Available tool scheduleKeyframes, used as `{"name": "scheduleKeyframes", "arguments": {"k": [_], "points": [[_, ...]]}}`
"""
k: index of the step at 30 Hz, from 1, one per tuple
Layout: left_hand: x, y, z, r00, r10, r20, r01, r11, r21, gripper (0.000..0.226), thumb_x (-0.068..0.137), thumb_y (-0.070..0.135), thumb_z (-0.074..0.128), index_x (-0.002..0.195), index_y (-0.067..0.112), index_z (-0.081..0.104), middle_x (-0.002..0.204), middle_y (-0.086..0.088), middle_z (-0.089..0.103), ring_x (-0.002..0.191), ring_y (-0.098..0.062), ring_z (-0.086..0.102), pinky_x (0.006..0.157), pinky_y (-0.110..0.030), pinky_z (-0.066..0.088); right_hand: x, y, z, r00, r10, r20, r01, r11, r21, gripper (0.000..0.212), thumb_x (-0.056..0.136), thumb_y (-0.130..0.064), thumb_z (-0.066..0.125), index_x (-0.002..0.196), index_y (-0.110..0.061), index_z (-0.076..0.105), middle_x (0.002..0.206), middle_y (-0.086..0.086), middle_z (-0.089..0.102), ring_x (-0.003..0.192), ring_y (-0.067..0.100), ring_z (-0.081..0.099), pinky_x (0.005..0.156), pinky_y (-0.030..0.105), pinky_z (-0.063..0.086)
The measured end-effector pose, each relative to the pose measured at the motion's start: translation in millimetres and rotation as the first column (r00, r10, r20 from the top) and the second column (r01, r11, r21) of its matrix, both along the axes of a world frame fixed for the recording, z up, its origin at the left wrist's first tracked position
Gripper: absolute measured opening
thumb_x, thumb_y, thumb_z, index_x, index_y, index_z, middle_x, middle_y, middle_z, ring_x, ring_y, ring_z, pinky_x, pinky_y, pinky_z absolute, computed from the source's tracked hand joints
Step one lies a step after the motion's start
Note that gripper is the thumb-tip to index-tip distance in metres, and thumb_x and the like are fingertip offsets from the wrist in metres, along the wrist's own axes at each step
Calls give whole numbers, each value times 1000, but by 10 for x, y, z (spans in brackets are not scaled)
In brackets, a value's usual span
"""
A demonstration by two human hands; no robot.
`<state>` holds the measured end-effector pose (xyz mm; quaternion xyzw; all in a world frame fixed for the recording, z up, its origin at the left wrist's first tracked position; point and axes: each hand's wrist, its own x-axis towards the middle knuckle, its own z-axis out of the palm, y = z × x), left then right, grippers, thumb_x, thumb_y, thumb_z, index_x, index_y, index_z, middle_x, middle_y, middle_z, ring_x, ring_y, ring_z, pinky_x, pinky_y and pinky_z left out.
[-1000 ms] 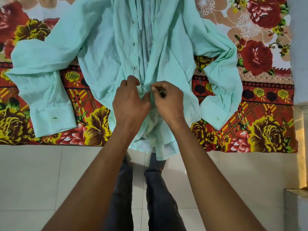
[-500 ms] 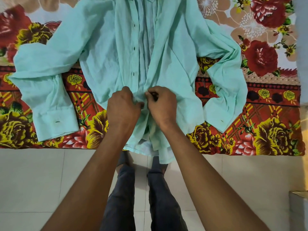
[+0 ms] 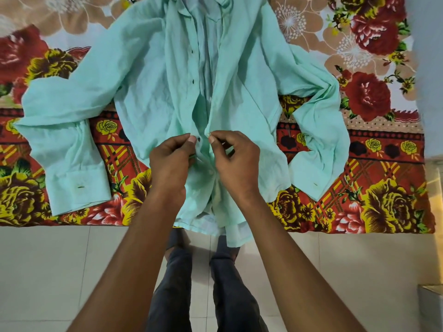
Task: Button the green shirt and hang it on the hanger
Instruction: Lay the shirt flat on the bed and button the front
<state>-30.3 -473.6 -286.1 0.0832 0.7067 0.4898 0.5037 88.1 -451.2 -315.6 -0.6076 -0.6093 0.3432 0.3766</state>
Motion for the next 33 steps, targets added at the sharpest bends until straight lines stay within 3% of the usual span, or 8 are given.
{"name": "scheduleKeyframes", "arguments": {"k": [3,5,12,17,20,23,29,33], "points": [[52,22,-11,998,51,29,-52,998,39,13,92,8,74,105,10,74,90,-1,74,80,-8,70,80,-21,59,-17,15,40,999,11,-32,-14,996,-90,9,94,-19,72,98,-19,80,92,-11,77,86,5,69,77,24,57],[89,34,-18,998,62,14,-63,997,53,15,90,5,75,104,11,75,85,1,75,76,-6,70,80,-20,58,-10,27,67,999,3,-45,-8,993,-120,8,94,-22,71,96,-21,79,90,-13,77,86,3,69,77,22,57],[179,-13,-55,953,-108,-283,146,983,116,23,91,6,71,107,22,75,87,8,80,84,-2,75,73,-13,54,20,53,109,1000,-16,-2,16,990,-139,9,92,-23,71,91,-21,80,84,-13,77,82,0,69,78,24,58],[131,-8,-62,908,-229,-351,299,941,160,40,91,-2,59,123,20,67,92,-4,80,91,-14,77,88,-34,60,98,112,107,999,25,30,-21,993,-115,10,94,-19,71,93,-20,80,87,-12,77,82,2,68,78,24,57],[78,28,-67,919,-218,-328,282,945,163,35,86,0,71,116,18,66,86,-3,81,86,-15,78,89,-43,62,130,116,114,996,73,42,-69,992,-108,10,93,-14,71,96,-17,81,90,-9,78,82,3,68,78,23,57],[63,64,-79,933,-204,-296,259,952,161,30,83,0,77,109,12,68,84,-6,80,82,-18,79,88,-48,62,149,132,107,990,113,89,-102,988,-117,12,94,-10,69,97,-13,80,91,-1,76,84,12,68,80,31,57],[82,92,-115,896,-174,-409,248,959,137,29,80,8,81,105,17,69,81,1,80,79,-9,78,83,-42,64,135,113,108,979,190,69,-179,975,-131,17,100,-23,64,96,-14,78,89,-4,73,88,14,67,83,39,56],[121,77,-120,921,-137,-365,208,964,163,42,79,9,84,115,20,64,86,-1,79,76,-16,78,79,-42,65,131,140,81,989,138,45,-134,987,-94,16,98,-16,65,91,-10,78,84,-1,73,82,14,67,79,39,56]]}}
